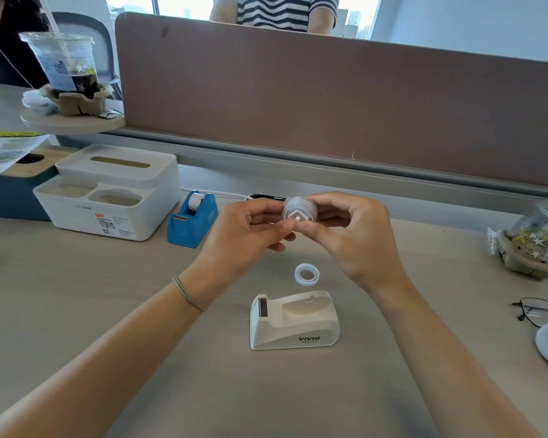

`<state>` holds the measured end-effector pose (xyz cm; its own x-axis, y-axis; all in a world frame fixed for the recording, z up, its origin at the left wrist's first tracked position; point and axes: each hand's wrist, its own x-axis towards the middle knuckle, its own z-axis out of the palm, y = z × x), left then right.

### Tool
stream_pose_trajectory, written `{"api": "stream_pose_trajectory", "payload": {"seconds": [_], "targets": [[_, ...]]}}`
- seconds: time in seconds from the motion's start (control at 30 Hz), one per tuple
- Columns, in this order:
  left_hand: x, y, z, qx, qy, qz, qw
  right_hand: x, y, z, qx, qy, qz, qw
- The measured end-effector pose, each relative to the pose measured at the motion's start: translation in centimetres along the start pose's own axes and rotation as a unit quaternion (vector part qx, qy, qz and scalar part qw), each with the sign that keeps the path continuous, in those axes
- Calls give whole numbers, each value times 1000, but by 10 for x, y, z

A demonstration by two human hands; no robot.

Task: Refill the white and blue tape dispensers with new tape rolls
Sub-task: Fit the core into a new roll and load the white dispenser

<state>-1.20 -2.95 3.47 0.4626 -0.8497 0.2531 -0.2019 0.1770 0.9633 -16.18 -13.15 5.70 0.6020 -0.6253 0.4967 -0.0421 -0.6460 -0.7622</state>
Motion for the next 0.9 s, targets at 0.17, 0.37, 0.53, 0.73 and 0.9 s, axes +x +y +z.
{"api": "stream_pose_trajectory", "payload": {"seconds": [0.17, 0.37, 0.53, 0.73, 0.9], "targets": [[1, 2, -4, 32, -22, 33, 999, 3, -3, -11, 58, -48, 27, 997], [0, 17, -16, 236, -151, 22, 960, 2, -12, -28, 24, -141, 58, 988], [-12, 28, -16, 444, -275, -81, 849, -17, -10, -26, -54, -236, 90, 966], [-26, 26, -2, 534, -310, -96, 781, -30, -6, -31, -97, -244, 116, 958], [-28, 23, 3, 540, -275, -69, 792, -34, -8, -32, -131, -249, 106, 954]]}}
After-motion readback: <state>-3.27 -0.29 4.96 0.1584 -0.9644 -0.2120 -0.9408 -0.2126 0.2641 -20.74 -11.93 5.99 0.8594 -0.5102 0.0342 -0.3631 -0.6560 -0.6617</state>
